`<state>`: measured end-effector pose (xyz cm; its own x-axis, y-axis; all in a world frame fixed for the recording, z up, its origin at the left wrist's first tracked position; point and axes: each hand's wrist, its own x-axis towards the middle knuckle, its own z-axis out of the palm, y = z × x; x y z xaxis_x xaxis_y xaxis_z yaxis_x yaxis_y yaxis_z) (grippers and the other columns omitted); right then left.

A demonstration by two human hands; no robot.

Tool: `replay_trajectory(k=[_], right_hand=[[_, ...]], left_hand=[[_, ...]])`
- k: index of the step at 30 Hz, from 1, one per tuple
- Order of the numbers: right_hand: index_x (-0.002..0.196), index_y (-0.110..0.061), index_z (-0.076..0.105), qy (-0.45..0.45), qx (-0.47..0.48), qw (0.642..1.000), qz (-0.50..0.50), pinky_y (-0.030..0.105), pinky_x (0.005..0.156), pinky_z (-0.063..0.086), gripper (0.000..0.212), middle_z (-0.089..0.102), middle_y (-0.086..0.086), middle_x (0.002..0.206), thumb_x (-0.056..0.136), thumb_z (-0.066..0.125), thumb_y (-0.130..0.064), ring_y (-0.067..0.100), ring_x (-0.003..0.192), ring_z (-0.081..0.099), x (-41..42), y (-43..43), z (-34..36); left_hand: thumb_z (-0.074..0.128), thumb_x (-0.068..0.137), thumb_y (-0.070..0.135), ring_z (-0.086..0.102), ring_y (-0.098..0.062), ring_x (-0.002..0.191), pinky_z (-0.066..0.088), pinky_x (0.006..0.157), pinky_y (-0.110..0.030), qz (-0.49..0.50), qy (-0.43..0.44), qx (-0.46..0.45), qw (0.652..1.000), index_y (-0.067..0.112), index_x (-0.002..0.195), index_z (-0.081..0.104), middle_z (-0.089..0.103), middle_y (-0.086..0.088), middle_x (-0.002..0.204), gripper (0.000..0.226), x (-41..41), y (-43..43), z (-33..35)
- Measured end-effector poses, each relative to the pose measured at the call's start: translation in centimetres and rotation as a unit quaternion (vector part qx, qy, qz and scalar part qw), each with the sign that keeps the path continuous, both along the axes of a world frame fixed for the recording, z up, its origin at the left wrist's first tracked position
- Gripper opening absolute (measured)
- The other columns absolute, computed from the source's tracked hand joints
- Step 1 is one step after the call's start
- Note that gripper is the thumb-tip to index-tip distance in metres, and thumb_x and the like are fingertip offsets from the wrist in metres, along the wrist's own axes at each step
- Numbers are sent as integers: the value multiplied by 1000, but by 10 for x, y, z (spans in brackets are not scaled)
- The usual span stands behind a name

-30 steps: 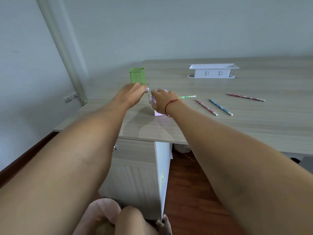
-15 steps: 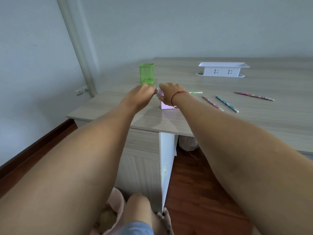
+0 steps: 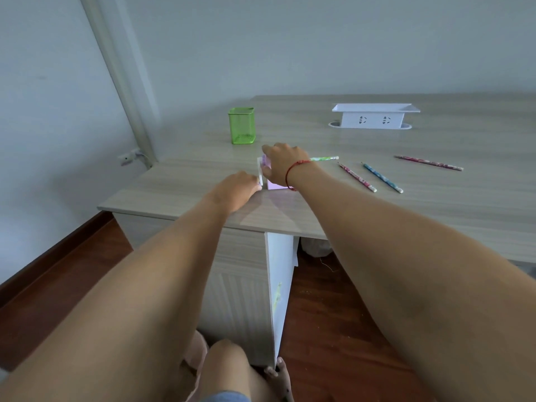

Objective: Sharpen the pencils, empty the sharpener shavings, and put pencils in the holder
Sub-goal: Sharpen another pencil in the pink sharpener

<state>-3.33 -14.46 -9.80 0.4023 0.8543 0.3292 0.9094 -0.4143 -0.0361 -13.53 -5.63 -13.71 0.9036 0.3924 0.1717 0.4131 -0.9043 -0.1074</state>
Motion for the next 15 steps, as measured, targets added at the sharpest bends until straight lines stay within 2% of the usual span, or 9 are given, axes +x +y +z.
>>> replay_trajectory(k=[5,11,15], right_hand=[[125,-11,50,1,-15,1000,0,38,95,43,35,52,14,130,97,39,-30,35,119,53,1,-1,1],[126,-13,50,11,-27,1000,-4,39,96,42,37,51,13,132,93,43,-29,35,121,52,-1,0,5],[123,-11,52,7,-11,1000,-25,39,96,41,35,53,12,131,94,41,-28,36,120,51,-2,5,-4]], left_hand=[[38,101,23,60,-39,100,44,80,-37,-8,11,1,1000,-1,105,60,64,-24,105,33,6,13,1],[41,98,19,60,-38,105,45,82,-37,18,16,1,1000,4,115,62,61,-24,113,30,19,24,22],[46,93,25,62,-36,93,40,68,-32,23,12,21,999,7,97,66,65,-22,101,27,27,35,38]])
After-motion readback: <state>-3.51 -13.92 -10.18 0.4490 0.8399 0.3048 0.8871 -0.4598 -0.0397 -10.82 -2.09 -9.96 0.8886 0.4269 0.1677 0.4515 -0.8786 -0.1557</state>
